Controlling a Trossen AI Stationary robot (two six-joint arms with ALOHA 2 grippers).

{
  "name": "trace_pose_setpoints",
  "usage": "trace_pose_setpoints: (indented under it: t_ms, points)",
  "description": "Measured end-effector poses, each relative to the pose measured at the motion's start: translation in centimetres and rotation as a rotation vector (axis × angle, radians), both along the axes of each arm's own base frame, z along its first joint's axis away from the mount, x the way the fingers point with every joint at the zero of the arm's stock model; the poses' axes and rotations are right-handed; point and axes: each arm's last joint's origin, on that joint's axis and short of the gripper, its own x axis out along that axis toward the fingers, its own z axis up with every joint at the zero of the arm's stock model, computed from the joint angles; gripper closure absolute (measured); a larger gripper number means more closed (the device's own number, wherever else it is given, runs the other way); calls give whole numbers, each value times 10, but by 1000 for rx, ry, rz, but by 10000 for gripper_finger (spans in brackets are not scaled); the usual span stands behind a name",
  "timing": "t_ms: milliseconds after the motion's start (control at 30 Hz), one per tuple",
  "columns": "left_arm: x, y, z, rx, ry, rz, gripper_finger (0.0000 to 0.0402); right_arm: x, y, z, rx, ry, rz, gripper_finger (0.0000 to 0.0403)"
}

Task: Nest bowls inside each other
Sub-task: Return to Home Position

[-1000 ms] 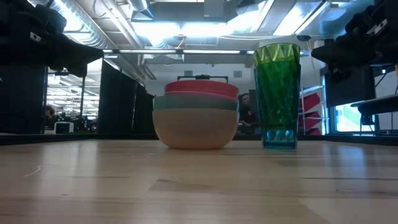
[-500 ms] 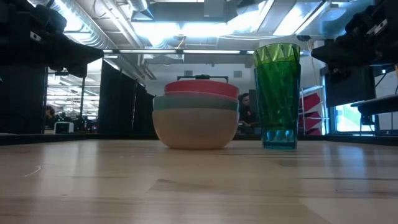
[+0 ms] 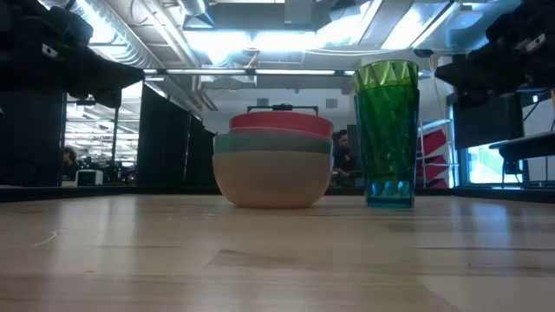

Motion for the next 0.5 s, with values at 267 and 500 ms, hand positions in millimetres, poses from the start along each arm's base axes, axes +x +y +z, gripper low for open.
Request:
trace_pose_setpoints:
  t_ms: [267,500]
  points:
    - [0,0,0,0,0,0,402,0,1,0,-91,0,17,402]
    - [0,0,0,0,0,0,402,1,0,-3,-95,36,3,402]
